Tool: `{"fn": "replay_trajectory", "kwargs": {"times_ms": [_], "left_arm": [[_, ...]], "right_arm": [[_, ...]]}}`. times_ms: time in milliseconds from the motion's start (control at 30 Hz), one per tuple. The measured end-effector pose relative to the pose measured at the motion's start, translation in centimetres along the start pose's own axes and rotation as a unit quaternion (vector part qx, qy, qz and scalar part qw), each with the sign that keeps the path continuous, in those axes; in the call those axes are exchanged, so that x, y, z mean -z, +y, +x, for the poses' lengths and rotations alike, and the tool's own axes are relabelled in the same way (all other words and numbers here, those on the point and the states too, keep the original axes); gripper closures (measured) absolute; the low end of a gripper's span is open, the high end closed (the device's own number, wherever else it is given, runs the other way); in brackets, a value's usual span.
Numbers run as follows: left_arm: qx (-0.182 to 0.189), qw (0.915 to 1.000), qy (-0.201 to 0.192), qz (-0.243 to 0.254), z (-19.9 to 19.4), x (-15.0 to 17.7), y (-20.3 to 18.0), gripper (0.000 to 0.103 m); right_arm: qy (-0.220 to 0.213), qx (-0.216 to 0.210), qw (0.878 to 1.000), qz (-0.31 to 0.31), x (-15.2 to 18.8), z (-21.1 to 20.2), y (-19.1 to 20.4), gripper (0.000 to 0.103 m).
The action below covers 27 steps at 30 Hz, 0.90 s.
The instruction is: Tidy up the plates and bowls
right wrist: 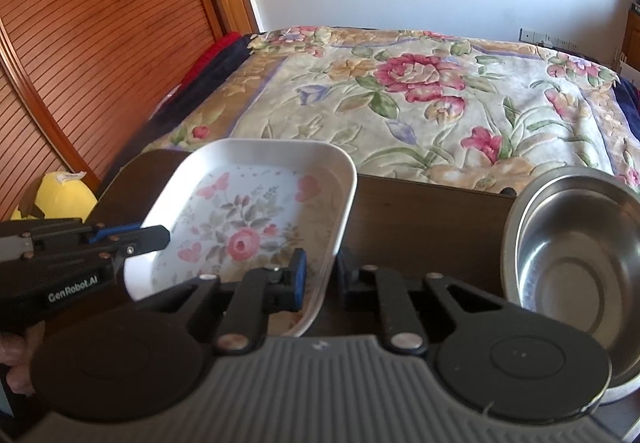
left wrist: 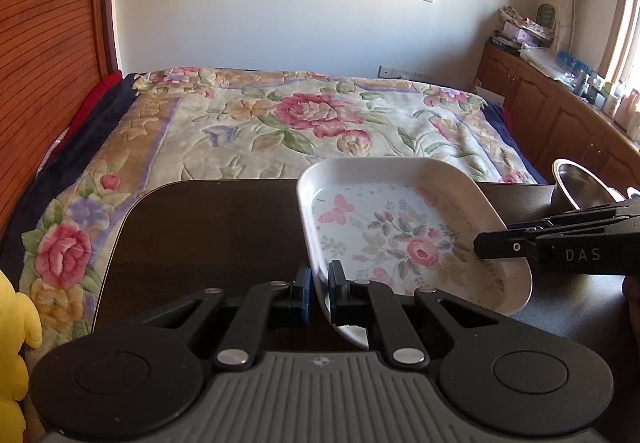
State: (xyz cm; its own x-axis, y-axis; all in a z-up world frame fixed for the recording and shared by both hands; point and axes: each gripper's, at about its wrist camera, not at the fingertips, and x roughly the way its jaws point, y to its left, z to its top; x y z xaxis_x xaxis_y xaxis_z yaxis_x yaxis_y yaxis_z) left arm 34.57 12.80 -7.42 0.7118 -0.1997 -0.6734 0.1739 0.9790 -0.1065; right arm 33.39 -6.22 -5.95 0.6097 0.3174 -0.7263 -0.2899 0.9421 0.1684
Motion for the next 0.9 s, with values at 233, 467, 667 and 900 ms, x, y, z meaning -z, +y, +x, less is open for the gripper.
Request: {"fn": "replay_trajectory", "kwargs": {"times_ms": [233, 467, 667, 900], "left_arm": [[0.006, 1.0, 0.001, -0.006, -0.9, 0.1, 0.5, 0.094], [0.002, 0.9999, -0.015, -0.006, -3.0, -0.2, 0.3, 0.094], [0.0, 0.9994, -0.034, 0.0, -5.6, -0.4, -0.5, 0.094], [-0.001, 0.998, -0.063, 0.004, -9.4, -0.6, -1.8, 0.093]], "right_arm": [[0.006, -0.013, 1.0, -0.001, -0.1, -0.3, 0.0, 0.086], [-0.01, -0.022, 1.0, -0.013, -0.2, -2.0, 0.7, 0.086], [-0.029, -0.029, 0.999, -0.015, -0.3, -4.0, 0.8, 0.086], [-0.061, -0.034, 0.997, -0.021, -0.2, -7.5, 1.2, 0.086]]}}
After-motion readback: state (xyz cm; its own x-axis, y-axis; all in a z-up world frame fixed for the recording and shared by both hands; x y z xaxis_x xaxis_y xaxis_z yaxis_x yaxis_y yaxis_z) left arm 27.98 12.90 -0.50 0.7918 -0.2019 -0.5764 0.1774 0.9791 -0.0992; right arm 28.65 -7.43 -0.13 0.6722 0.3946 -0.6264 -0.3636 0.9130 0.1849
